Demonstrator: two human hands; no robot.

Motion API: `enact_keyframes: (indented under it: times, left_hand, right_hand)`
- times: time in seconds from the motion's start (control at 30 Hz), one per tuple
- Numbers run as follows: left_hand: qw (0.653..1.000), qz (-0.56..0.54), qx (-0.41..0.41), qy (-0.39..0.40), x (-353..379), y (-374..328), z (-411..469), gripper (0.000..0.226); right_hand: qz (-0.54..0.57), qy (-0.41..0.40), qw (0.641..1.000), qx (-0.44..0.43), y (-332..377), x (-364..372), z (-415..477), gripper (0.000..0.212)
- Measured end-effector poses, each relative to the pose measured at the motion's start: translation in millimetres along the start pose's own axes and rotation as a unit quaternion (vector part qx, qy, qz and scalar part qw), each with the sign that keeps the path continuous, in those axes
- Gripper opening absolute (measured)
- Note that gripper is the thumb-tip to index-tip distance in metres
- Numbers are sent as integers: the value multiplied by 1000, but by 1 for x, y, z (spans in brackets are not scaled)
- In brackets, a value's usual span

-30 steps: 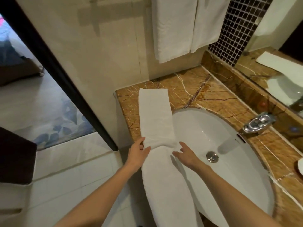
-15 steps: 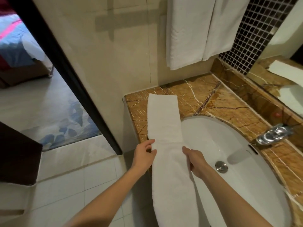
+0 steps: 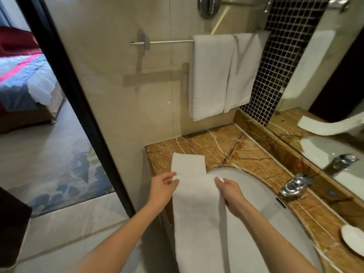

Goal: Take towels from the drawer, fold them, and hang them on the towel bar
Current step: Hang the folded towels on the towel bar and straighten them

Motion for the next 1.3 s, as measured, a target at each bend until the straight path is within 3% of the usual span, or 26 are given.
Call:
enact_keyframes:
  times: [0.23,0.4,0.53,0.63,0.8,1.17,1.3]
  left_hand:
    - [996,-44,70,-22,-22,-75,-5,34]
    - [991,-74,106,-34,-40,-123,3,31]
    - [987,-100,125,-12,-52,-166,12,33]
    - [981,-101,164,8,-60,-208,16,34]
    - [968,-56,239,44,-69,-277,15,34]
    - [946,-30,319,53,-76,-365,25,36]
    - [942,-15,329,59,-72,-379,40,37]
  right_hand:
    - [-24,-3,997,-74,85,-1,-36,25]
    - [-67,-29,990,-124,150,-4,-63,39]
    - [-64,-65,980,-177,207,-7,-84,26]
    - [-53,-81,971,-217,247,-10,-99,40]
    - [-22,-83,959,-271,305,-15,-125,44]
    - [11,-112,942,-317,383,-18,-146,26]
    - [37,-125,939,-319,402,-21,-138,40]
Point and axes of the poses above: each hand's wrist, its own z-axis towards the middle knuckle, its own x-axis out of the palm, y = z × x, the point moved 8 cm from there along z, towards the middle knuckle, and after that the axes turned 9 degrees about -z, right-handed, at the moved point
